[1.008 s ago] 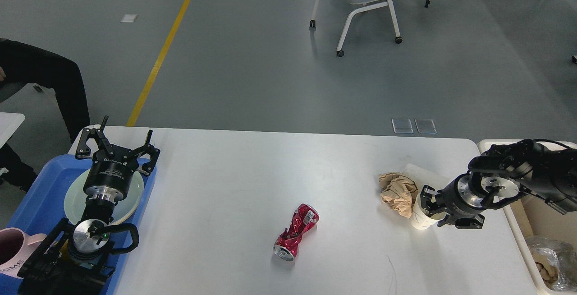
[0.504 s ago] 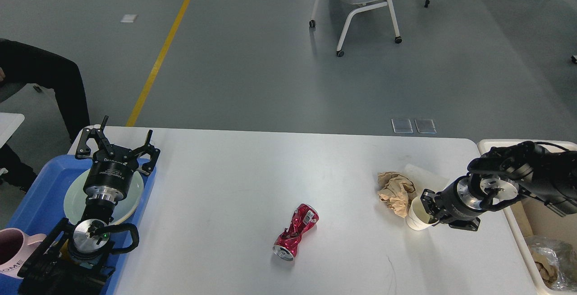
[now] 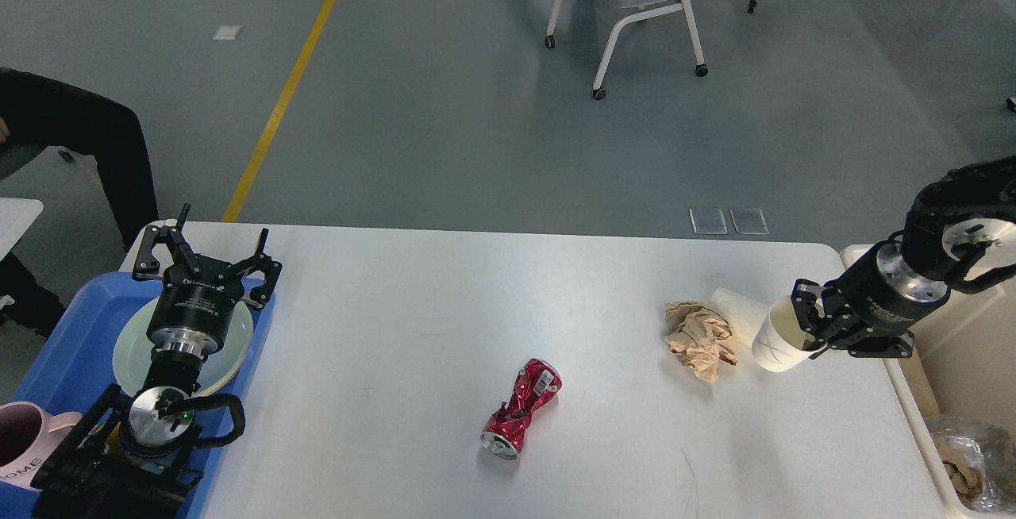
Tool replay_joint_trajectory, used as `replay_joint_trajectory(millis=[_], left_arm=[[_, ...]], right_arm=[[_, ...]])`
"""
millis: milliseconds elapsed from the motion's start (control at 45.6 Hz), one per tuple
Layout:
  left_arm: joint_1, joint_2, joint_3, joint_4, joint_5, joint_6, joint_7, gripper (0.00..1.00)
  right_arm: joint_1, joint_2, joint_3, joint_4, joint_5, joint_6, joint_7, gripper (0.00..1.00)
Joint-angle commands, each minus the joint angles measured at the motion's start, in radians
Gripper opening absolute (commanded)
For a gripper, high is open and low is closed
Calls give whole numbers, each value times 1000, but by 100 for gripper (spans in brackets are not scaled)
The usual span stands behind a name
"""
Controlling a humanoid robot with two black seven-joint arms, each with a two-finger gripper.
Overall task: Tidy desktop
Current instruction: 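Lift the paper cup and carry it to the bin, then drop the paper cup into the white bin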
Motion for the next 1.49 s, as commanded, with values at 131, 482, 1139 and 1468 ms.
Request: replay_joint_trajectory(millis=[131,482,1139,1468], left_arm=[[1,1,0,0,0,0,0,96],[-1,1,0,0,0,0,0,96],[-1,1,0,0,0,0,0,96],[1,1,0,0,0,0,0,96]], right_arm=[[394,54,-202,240,1,121,-2,0],[565,62,-298,327,1,193,0,0],[100,-128,-360,10,-6,-149,0,0],[-372,-164,-165,-189,12,-508,2,0]])
